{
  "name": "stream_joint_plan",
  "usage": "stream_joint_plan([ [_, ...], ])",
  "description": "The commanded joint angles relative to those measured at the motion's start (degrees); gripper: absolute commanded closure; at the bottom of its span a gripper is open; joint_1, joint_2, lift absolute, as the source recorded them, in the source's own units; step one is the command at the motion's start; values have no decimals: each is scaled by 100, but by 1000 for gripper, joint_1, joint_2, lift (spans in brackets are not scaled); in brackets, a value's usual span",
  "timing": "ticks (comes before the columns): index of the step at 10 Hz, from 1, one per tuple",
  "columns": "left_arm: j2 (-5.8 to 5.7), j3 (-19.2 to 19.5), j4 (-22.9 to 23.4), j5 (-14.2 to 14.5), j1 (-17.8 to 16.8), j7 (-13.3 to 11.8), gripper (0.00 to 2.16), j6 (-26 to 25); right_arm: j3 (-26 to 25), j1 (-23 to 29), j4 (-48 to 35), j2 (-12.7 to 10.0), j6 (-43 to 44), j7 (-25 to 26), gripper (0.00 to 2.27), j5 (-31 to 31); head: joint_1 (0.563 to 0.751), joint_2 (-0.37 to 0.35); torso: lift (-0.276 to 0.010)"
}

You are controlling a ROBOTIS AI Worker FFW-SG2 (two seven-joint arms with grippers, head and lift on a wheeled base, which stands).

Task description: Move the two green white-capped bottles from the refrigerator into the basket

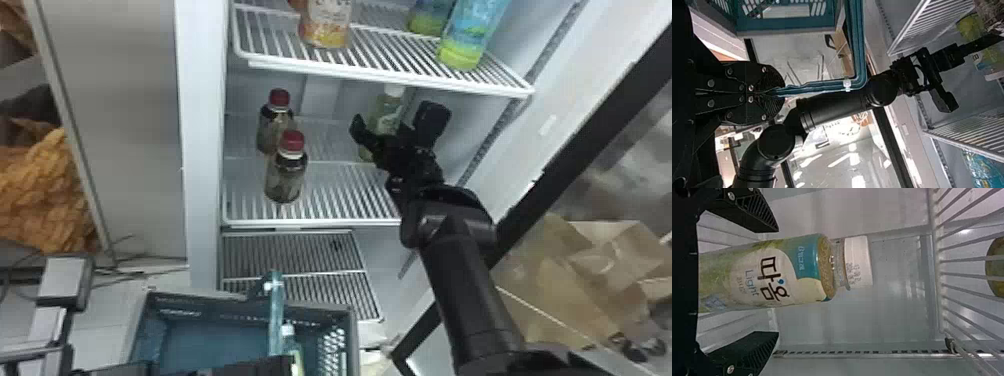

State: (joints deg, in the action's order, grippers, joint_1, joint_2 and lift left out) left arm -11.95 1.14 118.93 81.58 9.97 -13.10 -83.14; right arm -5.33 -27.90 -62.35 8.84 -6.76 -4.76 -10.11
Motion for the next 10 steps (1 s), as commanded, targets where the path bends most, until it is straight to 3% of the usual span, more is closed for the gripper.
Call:
stream_joint_plan([
  [1,0,-11,-17,0,-13,0,1159,3,42,-65,97,-5,2,37,117,40,695,-350,-263],
  [3,0,-34,-31,0,-41,9,1159,3,76,-122,181,13,2,54,236,74,695,-350,-263],
  [5,0,-34,-45,0,-41,9,1159,17,99,-136,195,22,2,54,791,74,695,-350,-263],
  [10,-9,-45,-45,34,-27,0,1159,60,156,-107,167,22,16,46,795,51,695,-350,-263],
])
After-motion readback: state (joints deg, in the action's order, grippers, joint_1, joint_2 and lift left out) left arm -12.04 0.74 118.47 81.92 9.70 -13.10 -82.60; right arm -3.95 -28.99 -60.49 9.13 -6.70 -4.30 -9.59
